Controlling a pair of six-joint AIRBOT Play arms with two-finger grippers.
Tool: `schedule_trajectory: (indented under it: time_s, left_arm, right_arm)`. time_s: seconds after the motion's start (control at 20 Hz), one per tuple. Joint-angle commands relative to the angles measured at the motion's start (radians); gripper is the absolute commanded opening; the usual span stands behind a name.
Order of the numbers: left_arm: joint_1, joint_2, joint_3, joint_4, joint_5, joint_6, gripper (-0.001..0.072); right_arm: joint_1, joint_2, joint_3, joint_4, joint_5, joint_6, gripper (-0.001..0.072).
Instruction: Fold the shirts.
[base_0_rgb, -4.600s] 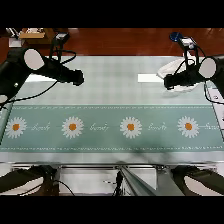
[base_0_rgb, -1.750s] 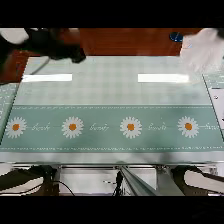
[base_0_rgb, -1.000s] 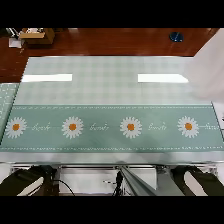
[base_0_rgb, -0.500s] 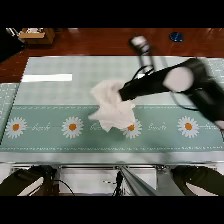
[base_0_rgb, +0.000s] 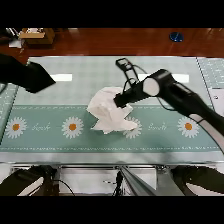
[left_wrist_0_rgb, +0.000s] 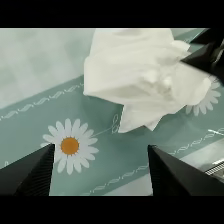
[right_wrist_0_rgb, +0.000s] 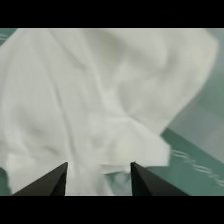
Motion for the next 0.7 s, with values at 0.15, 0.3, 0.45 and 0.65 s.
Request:
schedule_trajectory:
  time_s: [0.15,0.3,0.45,0.65]
  left_arm:
    - [0.0,0.001,-0.596,-0.145,0.267,0.043,0.0719]
    - [0.0,0.0,-0.806,-0.234,0.404,0.107,0.072]
    - [0.0,0.0,-0.913,-0.316,0.58,0.195,0.072]
    - [-0.046,-0.064,-0.927,-0.387,0.716,0.304,0.072]
  right_arm:
    - [-0.296,0.19,-0.001,-0.208,0.169,-0.058,0.0472]
    - [-0.432,0.19,-0.028,-0.086,0.2,-0.153,0.049]
    - [-0.501,0.19,-0.09,0.055,0.192,-0.211,0.049]
    - [-0.507,0.19,-0.149,0.132,0.19,-0.218,0.0489]
